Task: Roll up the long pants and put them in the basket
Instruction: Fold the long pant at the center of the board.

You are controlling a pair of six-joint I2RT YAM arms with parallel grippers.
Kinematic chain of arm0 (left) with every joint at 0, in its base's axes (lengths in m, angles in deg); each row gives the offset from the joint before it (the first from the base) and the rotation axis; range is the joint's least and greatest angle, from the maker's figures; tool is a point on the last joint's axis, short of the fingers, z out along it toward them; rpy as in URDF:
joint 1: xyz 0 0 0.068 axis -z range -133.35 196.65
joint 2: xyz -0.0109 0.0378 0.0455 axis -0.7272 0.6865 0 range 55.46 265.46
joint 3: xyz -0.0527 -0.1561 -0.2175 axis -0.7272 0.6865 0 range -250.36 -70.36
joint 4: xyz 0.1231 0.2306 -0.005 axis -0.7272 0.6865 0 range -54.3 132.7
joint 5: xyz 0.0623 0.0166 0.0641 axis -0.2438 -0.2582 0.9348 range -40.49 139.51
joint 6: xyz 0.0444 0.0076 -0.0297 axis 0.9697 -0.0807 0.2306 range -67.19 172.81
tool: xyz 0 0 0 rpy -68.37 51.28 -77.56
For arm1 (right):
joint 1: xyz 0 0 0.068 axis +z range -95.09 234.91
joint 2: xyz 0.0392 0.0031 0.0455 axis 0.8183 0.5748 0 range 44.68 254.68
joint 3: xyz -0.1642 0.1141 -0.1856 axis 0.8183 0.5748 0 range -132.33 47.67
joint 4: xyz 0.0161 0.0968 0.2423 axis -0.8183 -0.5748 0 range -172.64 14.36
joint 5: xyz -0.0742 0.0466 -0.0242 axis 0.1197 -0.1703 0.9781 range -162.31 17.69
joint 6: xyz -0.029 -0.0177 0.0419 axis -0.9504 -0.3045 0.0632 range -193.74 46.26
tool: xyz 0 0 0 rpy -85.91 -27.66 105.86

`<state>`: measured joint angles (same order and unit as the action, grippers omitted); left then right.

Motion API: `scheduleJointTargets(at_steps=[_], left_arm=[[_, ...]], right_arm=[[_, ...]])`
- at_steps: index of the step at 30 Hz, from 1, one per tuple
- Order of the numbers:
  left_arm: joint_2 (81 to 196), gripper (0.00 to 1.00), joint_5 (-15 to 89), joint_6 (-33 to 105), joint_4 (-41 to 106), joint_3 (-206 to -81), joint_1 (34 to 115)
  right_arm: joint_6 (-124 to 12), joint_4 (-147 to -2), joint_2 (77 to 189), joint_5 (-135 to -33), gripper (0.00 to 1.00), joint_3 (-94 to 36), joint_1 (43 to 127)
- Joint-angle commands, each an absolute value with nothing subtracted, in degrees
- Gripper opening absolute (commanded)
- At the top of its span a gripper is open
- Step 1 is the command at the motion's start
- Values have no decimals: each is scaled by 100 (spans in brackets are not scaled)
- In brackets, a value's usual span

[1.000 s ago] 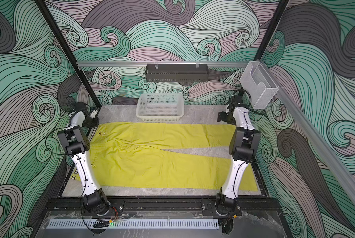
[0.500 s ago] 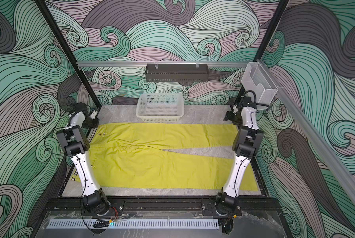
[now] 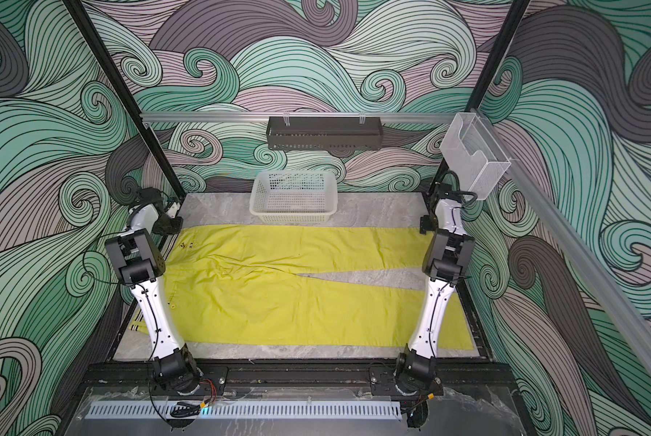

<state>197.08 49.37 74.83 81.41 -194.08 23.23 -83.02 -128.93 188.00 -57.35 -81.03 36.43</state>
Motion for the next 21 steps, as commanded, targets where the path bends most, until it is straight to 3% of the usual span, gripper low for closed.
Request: scheduleJointTargets(at_steps=[1, 8, 15, 21], left_arm=[[19640, 0, 5065, 7487, 8397, -19269, 2375], [19618, 0, 5092, 7418, 8326, -19252, 2387], [19626, 0, 5130, 7460, 8281, -19262, 2451], [19582, 0, 5238, 7538, 8318, -19271, 2492]], right_arm=[[-8384, -12687, 18934, -5570, 80, -8166, 3680], [-8253, -12603, 19282, -5814, 73, -8576, 3689], [-8036, -12614, 19630, -6153, 50, -9018, 3689], [-7927, -12661, 19724, -6234, 40, -8993, 3681]])
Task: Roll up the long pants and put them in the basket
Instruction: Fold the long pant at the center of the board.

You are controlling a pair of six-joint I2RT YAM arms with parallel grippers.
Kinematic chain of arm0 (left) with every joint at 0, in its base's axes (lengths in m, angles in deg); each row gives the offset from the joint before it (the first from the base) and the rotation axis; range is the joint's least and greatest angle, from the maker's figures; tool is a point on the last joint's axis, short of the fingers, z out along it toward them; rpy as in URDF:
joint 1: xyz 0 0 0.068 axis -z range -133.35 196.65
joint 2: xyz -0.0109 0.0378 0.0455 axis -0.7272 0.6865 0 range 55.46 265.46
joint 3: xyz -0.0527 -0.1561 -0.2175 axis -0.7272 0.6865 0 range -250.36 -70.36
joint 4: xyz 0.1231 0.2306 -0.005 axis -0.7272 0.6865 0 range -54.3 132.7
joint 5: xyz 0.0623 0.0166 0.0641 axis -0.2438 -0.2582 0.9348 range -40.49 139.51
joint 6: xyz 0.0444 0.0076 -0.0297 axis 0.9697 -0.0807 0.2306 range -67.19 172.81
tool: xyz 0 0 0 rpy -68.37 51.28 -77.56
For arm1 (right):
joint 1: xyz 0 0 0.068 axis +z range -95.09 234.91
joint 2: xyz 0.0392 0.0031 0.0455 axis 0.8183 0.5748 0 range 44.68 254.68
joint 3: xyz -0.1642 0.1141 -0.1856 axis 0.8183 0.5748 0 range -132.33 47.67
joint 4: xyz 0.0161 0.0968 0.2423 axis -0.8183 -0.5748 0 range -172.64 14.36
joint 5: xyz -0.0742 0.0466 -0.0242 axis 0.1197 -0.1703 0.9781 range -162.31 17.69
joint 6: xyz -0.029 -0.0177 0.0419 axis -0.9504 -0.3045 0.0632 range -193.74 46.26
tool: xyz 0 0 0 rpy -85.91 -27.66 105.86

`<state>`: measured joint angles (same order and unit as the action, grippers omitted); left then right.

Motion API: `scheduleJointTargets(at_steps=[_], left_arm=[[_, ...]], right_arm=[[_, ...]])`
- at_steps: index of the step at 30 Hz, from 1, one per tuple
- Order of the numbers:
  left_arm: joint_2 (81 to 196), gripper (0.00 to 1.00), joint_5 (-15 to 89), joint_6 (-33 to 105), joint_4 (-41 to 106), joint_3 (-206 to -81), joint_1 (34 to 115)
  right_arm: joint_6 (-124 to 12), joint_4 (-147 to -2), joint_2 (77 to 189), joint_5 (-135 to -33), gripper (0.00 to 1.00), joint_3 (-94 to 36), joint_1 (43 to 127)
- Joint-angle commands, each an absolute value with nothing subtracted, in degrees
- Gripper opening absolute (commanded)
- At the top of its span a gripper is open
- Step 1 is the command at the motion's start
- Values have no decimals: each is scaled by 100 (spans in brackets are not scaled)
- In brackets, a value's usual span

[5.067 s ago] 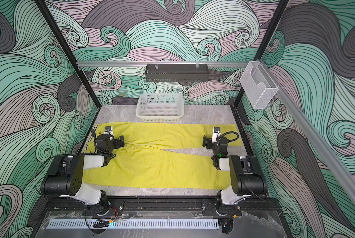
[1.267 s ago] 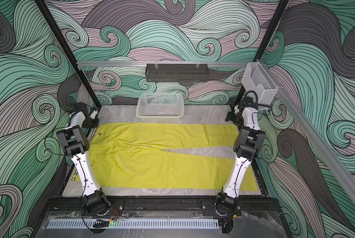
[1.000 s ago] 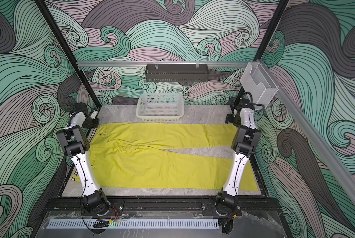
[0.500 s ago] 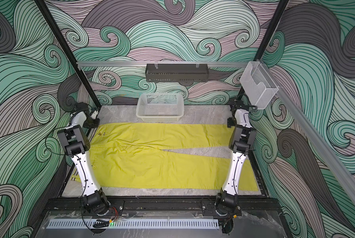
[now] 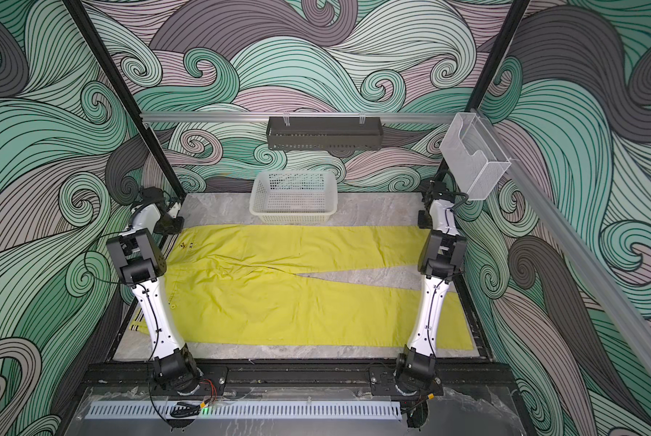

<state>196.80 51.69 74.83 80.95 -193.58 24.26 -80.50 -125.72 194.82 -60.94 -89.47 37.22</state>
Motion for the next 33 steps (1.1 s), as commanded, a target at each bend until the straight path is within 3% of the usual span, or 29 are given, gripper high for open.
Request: scheduleJointTargets(at_steps=[1, 8, 19, 33], left_arm=[[19566, 0, 5256, 7539, 8316, -19278, 2487], [19504, 0, 5259, 7498, 8347, -19255, 2508], [18775, 0, 5276, 7219, 7992, -18763, 2522], [16489, 0, 5397, 7282, 6447, -16501, 2486]], right_arm=[[-7945, -12667, 19725, -6246, 35, -9002, 3672], [-7945, -12758, 19727, -6322, 0, -9005, 3672], [-7740, -12777, 19022, -6915, 0, -8589, 3876], [-8056, -11228, 16059, -6258, 0, -5888, 4295]])
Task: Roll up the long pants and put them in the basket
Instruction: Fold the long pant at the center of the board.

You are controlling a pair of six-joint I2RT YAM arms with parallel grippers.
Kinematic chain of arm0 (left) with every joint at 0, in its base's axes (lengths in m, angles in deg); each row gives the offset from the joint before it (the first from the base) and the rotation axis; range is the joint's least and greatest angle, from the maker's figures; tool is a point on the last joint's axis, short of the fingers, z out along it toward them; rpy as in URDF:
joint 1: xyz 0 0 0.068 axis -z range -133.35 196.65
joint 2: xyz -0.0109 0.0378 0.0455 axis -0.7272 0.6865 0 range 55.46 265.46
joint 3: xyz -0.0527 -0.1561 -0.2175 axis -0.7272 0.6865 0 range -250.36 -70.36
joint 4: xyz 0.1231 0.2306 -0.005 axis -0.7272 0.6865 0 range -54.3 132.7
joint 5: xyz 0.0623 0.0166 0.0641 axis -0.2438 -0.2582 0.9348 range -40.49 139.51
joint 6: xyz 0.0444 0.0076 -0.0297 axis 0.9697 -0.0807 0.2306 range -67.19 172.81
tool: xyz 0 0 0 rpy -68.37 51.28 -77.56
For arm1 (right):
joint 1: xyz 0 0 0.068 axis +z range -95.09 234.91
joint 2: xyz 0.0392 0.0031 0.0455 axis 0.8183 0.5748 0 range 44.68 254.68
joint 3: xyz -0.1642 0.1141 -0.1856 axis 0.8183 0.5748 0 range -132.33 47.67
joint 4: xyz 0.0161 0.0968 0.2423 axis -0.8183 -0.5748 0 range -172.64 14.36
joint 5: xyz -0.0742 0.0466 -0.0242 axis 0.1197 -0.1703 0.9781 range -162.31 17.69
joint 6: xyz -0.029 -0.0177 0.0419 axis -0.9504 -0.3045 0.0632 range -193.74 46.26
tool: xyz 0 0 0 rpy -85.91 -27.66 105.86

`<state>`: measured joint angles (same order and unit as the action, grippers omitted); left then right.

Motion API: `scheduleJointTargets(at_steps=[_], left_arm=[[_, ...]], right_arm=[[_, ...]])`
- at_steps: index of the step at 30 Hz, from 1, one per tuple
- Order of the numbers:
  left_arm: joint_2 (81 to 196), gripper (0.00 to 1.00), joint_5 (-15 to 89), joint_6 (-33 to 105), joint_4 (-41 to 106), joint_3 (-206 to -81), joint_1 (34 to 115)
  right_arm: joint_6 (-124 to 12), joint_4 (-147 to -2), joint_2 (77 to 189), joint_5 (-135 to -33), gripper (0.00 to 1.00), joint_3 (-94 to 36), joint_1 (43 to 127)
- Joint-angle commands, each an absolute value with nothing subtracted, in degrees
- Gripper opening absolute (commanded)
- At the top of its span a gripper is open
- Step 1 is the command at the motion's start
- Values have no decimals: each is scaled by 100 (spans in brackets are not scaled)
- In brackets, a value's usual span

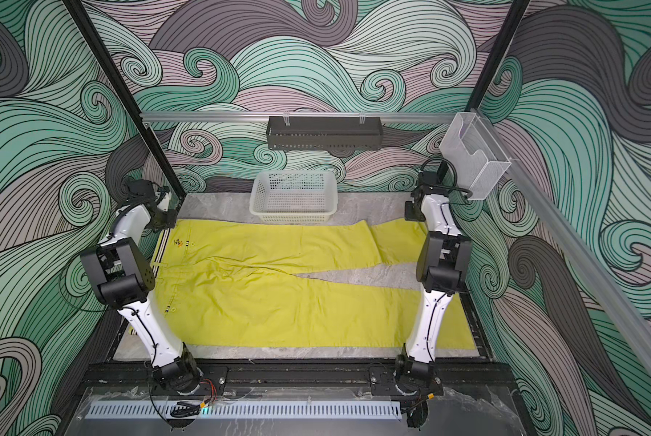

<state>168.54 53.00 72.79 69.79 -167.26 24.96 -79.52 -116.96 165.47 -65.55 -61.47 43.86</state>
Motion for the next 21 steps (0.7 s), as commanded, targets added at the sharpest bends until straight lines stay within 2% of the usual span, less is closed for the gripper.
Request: scheduleJointTargets(at_steps=[1, 11, 16, 21], left_arm=[[16381, 0, 5384, 7241, 6353, -16416, 2471], [15185, 0, 5506, 7058, 5605, -15437, 2460], [14395, 0, 5538, 7029, 5310, -14874, 2385], [13741, 0, 5299, 6695, 5216, -14357, 2289]], right_arm=[[-8091, -11163, 15880, -6211, 0, -5766, 4292], [-8275, -10196, 13825, -5782, 0, -4237, 4180], [-8076, -9319, 12656, -6124, 0, -3001, 3799], [-7992, -8928, 11868, -6252, 0, -2311, 3490]])
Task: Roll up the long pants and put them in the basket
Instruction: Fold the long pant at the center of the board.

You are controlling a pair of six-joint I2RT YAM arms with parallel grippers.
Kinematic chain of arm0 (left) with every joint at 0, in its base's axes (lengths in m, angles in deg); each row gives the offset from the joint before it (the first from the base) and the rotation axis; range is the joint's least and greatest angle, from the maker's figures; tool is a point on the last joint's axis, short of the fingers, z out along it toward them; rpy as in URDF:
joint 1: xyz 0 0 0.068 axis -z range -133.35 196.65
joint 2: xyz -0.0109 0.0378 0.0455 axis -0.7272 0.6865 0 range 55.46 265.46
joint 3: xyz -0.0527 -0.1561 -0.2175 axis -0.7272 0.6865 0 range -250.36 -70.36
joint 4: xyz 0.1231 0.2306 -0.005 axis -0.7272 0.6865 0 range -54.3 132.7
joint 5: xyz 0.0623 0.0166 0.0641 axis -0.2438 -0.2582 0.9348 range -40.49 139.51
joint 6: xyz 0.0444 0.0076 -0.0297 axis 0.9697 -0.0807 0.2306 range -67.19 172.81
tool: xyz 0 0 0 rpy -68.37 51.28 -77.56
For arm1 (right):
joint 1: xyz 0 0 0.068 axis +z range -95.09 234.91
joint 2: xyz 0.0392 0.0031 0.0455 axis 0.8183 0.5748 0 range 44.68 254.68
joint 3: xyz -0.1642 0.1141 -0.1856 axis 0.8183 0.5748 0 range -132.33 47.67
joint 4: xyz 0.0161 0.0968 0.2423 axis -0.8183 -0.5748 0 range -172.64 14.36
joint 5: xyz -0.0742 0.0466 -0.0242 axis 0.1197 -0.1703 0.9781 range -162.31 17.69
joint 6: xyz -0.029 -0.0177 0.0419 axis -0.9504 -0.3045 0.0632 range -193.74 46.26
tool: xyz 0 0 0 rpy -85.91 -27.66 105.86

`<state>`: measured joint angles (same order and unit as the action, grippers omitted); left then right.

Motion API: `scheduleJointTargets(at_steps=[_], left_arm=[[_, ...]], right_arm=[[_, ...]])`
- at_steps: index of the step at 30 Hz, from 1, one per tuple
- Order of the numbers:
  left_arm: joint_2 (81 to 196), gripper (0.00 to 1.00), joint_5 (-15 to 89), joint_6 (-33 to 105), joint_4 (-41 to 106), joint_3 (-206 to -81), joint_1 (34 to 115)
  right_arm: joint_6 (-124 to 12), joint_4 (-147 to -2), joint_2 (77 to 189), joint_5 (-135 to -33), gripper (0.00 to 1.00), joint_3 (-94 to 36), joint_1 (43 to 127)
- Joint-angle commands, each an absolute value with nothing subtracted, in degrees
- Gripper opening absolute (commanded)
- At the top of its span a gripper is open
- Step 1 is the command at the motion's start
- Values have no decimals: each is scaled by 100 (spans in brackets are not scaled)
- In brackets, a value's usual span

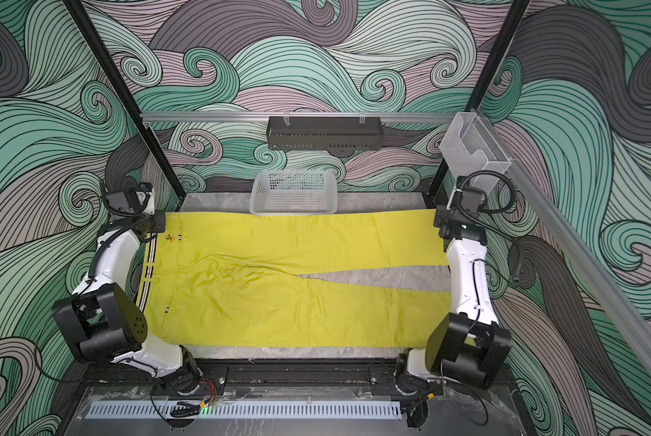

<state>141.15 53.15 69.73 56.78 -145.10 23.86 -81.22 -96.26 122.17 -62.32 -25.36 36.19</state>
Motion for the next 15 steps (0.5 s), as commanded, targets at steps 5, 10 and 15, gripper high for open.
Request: scheduleJointTargets(at_steps=[5, 10, 15], left_arm=[[12896, 0, 5039, 6344, 4705, -13323, 2226], [12202, 0, 5309, 5667, 4078, -12381, 2043], [12045, 0, 5227, 5439, 4045, -12238, 1961]], right_arm=[[-7598, -8365, 11455, -6537, 0, -1791, 3036], [-7181, -8045, 11244, -6699, 0, -1263, 2891], [-6927, -7578, 11070, -7081, 0, -654, 2901]])
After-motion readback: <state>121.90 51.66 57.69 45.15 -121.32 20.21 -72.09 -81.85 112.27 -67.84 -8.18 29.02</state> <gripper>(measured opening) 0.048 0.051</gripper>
